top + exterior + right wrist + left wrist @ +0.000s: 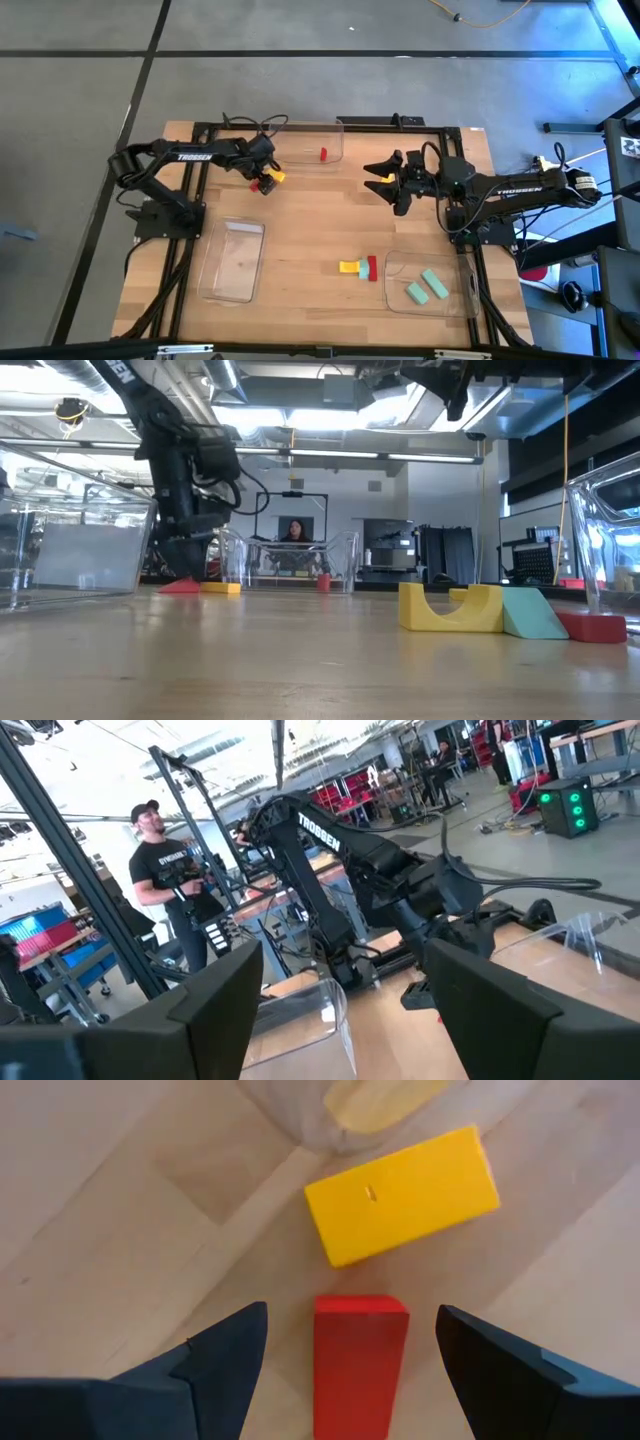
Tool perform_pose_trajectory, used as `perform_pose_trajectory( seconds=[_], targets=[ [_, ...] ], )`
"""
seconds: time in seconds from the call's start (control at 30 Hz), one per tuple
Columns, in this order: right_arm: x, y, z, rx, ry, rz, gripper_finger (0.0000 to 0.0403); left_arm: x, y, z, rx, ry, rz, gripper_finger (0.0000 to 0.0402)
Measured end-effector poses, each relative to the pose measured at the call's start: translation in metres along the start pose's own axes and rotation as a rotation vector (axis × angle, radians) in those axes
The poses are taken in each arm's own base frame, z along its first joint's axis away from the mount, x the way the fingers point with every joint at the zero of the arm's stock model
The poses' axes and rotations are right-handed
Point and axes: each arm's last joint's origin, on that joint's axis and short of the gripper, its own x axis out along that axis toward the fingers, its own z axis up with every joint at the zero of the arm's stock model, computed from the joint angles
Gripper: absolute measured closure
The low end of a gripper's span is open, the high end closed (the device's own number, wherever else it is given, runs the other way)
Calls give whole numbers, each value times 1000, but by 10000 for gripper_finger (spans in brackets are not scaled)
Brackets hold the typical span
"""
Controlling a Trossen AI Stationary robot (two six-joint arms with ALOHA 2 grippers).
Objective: Sort & place blocks by color
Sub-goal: Put the left red block on the top transparent bin
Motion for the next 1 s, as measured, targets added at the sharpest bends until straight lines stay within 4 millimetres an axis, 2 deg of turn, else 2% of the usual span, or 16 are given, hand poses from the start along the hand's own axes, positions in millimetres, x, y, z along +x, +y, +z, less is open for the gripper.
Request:
perform_pose_trajectory(
  seconds=[0.2, 0.33, 0.57, 0.73, 1.0],
  targets=[
    [0, 0, 0, 0, -2, 0, 124, 13, 1, 0, 16, 37, -10, 119],
    [0, 0, 0, 0, -12, -20, 124, 14, 1, 0, 23, 42, -3, 130],
    [0, -1, 0, -1, -12, -21, 124, 4, 1, -5, 23, 70, -22, 186],
    [0, -1, 0, -2, -11, -22, 124, -3, 2, -14, 23, 137, -18, 192],
    [0, -1, 0, -1, -11, -22, 124, -2, -1, -7, 6, 63, -34, 192]
  ],
)
